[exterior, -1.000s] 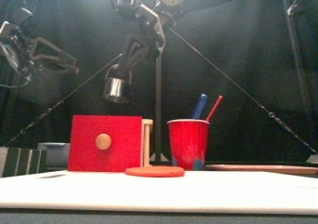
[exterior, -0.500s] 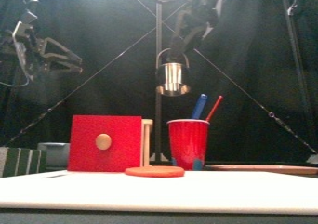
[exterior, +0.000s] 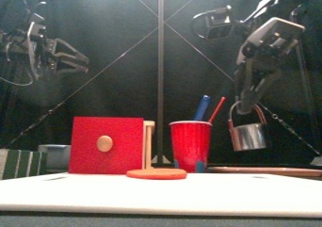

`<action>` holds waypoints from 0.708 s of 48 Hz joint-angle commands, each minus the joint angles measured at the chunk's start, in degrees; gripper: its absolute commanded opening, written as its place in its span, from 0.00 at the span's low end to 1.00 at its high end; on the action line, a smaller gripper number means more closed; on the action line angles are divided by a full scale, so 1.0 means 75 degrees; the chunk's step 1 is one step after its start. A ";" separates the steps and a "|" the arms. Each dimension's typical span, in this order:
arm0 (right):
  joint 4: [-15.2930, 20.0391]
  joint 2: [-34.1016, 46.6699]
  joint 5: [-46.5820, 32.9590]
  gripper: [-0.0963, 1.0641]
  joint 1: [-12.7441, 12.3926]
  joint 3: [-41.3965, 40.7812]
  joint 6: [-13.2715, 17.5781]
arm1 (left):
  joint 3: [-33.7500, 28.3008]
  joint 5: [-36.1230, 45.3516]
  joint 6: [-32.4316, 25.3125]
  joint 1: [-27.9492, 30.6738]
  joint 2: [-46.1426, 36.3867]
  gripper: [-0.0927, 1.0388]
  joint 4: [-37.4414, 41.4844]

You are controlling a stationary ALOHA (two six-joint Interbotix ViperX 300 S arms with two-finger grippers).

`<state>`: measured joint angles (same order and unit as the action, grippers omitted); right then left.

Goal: Get the cutter from the drawer then cut the dough then place the extra dough in the bowl
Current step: Place the cutter on the board

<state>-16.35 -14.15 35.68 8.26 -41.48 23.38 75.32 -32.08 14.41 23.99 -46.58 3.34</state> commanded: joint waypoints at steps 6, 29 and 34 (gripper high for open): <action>-0.0070 0.0000 -0.0996 0.53 0.0141 -0.0422 0.0469 | -0.0398 -0.0047 -0.0012 0.0035 0.0340 0.76 -0.0023; -0.0105 0.0398 -0.1477 0.75 0.0281 -0.0422 0.0492 | -0.0422 -0.0047 -0.0012 0.0070 0.0434 0.76 -0.0035; -0.0105 0.0375 -0.1359 0.78 0.0293 -0.0176 0.0504 | -0.0434 0.0047 0.0000 0.0082 0.0434 0.76 -0.0035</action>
<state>-17.23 -10.28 25.05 10.28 -45.18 27.07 73.30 -31.90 14.50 24.35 -43.42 3.16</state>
